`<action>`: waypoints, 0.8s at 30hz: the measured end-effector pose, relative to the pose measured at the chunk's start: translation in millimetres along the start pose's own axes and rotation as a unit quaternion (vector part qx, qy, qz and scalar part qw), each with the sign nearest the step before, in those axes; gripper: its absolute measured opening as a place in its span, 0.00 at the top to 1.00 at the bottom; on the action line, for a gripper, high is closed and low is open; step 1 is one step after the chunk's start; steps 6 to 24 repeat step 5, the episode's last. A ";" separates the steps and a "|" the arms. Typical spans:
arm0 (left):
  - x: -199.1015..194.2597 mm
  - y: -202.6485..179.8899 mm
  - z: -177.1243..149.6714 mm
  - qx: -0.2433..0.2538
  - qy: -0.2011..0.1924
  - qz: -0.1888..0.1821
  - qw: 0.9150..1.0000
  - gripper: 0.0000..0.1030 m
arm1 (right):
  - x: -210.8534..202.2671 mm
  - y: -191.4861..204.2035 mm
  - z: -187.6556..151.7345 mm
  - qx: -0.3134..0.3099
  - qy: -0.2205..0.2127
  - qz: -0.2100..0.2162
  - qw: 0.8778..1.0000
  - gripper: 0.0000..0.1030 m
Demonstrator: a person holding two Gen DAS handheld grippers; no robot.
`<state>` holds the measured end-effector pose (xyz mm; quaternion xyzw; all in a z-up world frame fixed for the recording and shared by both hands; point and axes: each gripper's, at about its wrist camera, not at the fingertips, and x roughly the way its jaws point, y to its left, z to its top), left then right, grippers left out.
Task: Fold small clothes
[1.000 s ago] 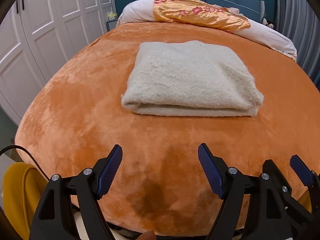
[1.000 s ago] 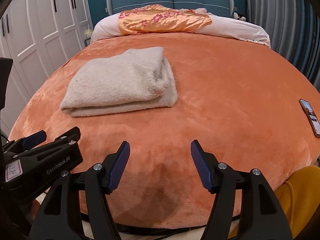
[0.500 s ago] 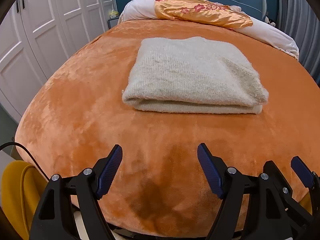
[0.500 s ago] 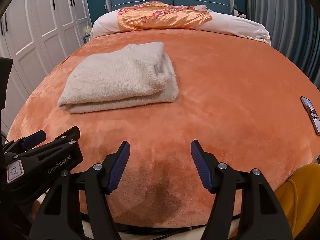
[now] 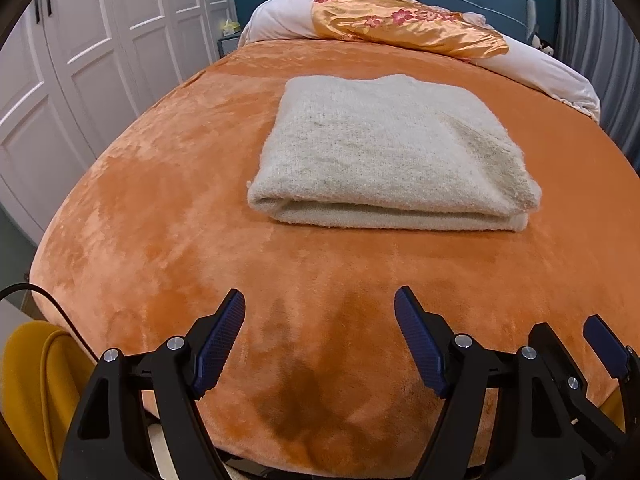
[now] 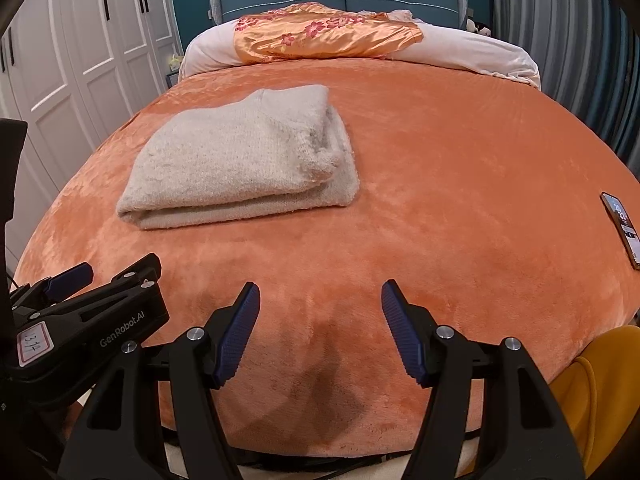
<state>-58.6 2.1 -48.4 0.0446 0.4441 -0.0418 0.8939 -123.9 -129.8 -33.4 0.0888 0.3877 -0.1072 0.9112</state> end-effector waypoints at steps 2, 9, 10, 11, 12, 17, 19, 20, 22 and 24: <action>0.0 1.1 0.1 -0.003 -0.001 0.000 1.000 0.29 | 0.3 0.3 0.0 0.002 0.000 0.000 1.000 0.41; 0.3 0.7 0.8 0.001 -0.001 -0.002 1.000 0.33 | 0.2 0.8 0.2 0.002 0.000 -0.001 1.000 0.41; 0.3 0.7 0.8 0.001 -0.001 -0.002 1.000 0.33 | 0.2 0.8 0.2 0.002 0.000 -0.001 1.000 0.41; 0.3 0.7 0.8 0.001 -0.001 -0.002 1.000 0.33 | 0.2 0.8 0.2 0.002 0.000 -0.001 1.000 0.41; 0.3 0.7 0.8 0.001 -0.001 -0.002 1.000 0.33 | 0.2 0.8 0.2 0.002 0.000 -0.001 1.000 0.41; 0.3 0.7 0.8 0.001 -0.001 -0.002 1.000 0.33 | 0.2 0.8 0.2 0.002 0.000 -0.001 1.000 0.41; 0.3 0.7 0.8 0.001 -0.001 -0.002 1.000 0.33 | 0.2 0.8 0.2 0.002 0.000 -0.001 1.000 0.41; 0.3 0.7 0.8 0.001 -0.001 -0.002 1.000 0.33 | 0.2 0.8 0.2 0.002 0.000 -0.001 1.000 0.41; 0.3 0.7 0.8 0.001 -0.001 -0.002 1.000 0.33 | 0.2 0.8 0.2 0.002 0.000 -0.001 1.000 0.41; 0.3 0.7 0.8 0.001 -0.001 -0.002 1.000 0.33 | 0.2 0.8 0.2 0.002 0.000 -0.001 1.000 0.41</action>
